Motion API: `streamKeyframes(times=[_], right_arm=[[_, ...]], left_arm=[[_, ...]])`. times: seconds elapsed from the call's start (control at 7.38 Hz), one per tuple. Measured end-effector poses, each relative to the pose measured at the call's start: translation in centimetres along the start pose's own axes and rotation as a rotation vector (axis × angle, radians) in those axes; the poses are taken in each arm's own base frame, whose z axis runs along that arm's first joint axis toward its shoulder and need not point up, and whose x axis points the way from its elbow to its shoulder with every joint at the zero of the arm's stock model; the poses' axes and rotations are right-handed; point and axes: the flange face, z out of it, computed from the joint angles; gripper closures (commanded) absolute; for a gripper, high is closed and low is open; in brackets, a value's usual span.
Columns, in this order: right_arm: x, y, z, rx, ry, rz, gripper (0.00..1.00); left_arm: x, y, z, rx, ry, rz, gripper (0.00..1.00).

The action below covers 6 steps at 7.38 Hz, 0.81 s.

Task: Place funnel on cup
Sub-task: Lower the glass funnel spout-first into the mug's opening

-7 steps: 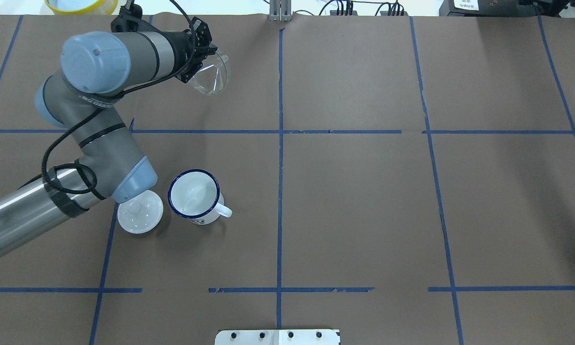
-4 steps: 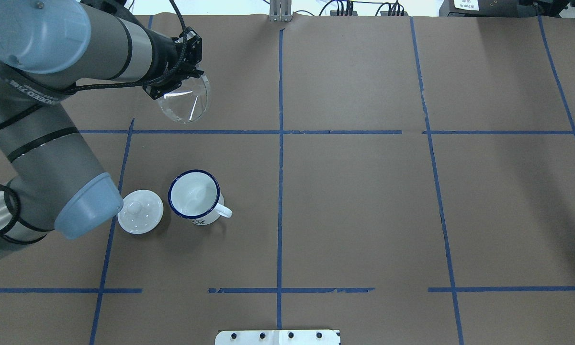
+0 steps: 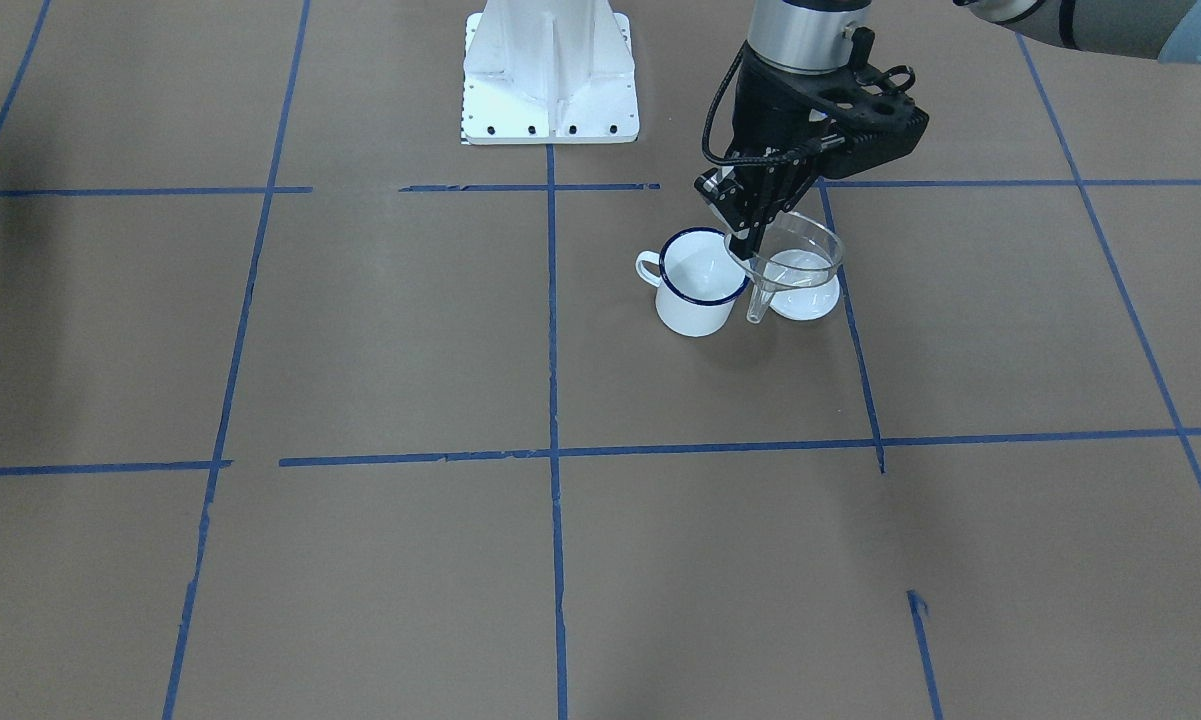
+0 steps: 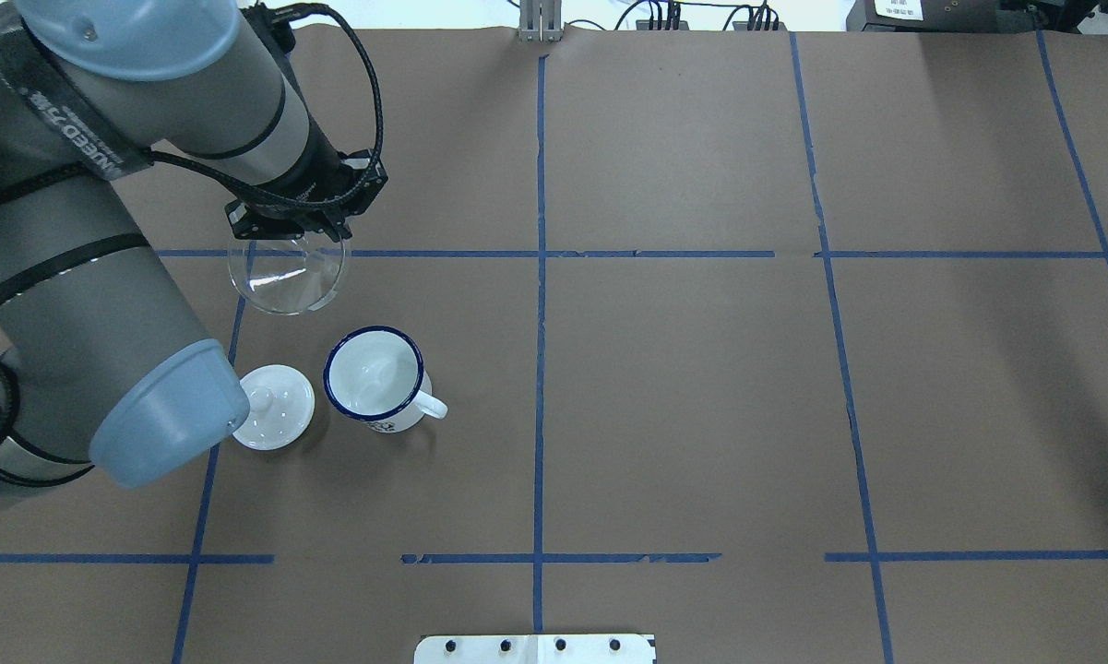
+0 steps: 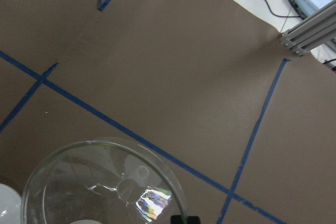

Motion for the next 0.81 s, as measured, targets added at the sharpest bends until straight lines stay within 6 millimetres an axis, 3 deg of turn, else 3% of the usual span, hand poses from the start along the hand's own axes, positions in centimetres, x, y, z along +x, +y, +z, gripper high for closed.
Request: streamKeyframes(times=[0.41, 0.81], right_arm=[[0.0, 0.0, 0.0, 0.001, 0.0, -0.001, 0.0], [0.0, 0.0, 0.0, 0.0, 0.0, 0.0, 0.0]], left_arm=[[1.9, 4.8, 5.2, -0.123, -0.09, 0.109, 1.0], [3.4, 5.3, 9.4, -0.146, -0.103, 0.126, 1.0]])
